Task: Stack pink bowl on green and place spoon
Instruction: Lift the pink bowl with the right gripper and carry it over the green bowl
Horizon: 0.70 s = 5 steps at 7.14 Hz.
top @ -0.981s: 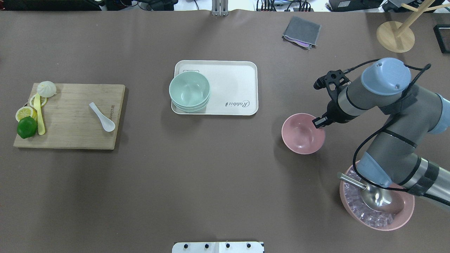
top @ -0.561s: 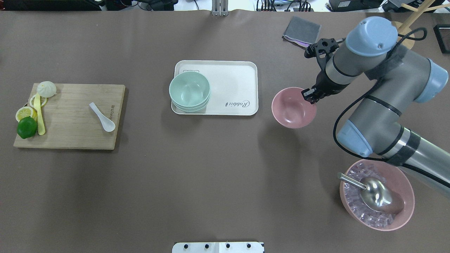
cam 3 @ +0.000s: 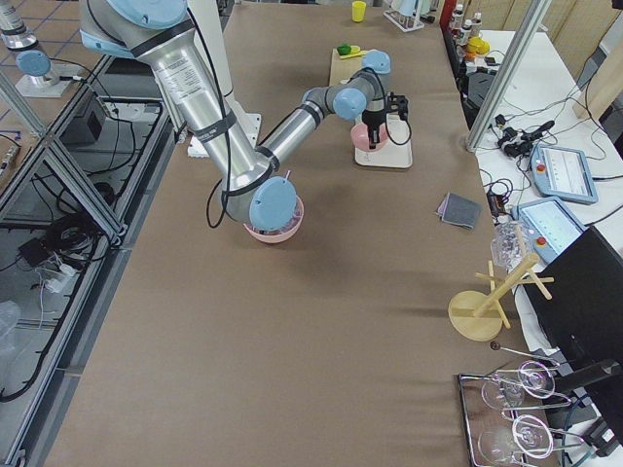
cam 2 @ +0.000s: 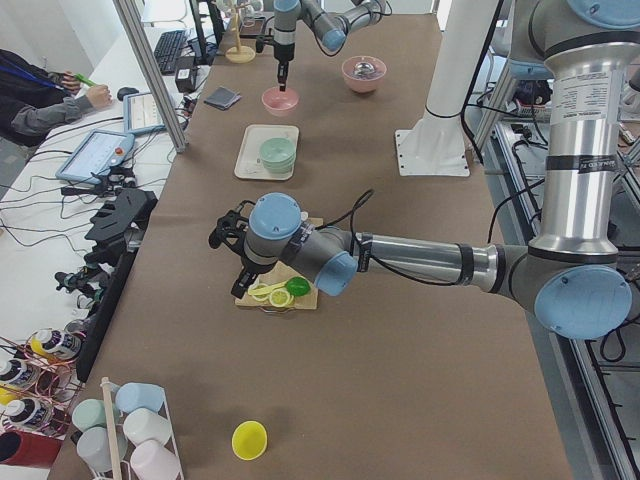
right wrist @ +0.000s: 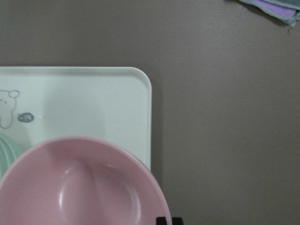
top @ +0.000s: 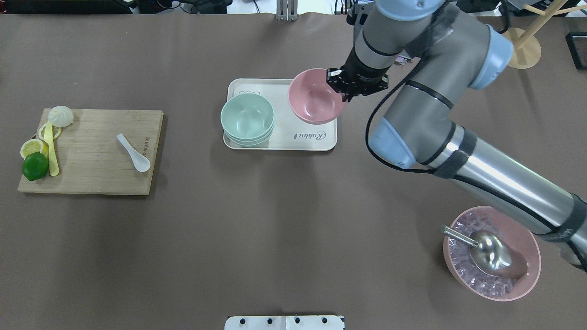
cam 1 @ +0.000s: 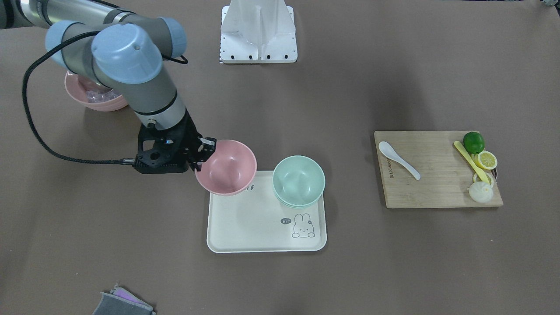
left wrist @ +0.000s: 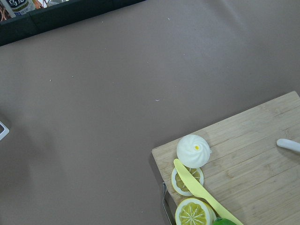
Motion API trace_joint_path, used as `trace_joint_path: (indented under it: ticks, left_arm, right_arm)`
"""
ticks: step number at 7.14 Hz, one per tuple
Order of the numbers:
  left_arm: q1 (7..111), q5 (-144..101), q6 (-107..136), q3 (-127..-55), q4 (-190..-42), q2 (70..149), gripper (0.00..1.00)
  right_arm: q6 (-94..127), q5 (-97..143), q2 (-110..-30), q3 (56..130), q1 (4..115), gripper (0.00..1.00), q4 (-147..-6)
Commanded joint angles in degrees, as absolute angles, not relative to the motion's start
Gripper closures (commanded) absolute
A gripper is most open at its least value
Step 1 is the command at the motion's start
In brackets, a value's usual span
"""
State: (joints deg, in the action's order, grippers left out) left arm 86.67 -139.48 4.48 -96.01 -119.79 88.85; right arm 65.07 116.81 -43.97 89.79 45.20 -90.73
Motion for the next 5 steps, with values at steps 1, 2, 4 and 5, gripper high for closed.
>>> trace_joint_path:
  ticks: [1, 2, 4, 5]
  left_arm:
    - [86.7, -139.5, 4.4, -96.1, -119.9, 88.5, 0.02]
    - [86.7, -139.5, 4.4, -96.0, -119.9, 88.5, 0.02]
    - [86.7, -139.5, 4.5, -96.0, -120.1, 88.5, 0.02]
    - [86.7, -139.5, 4.5, -96.0, -120.1, 88.5, 0.02]
  right_arm:
    - [71.0, 114.4, -32.3, 76.7, 41.3, 1.00, -88.3]
    - [73.2, 114.4, -30.3, 72.1, 40.1, 1.00, -84.5]
    - [73.4, 114.0, -27.9, 68.0, 38.5, 1.00, -83.5]
    - [73.2, 113.6, -27.9, 67.9, 38.2, 1.00, -83.4]
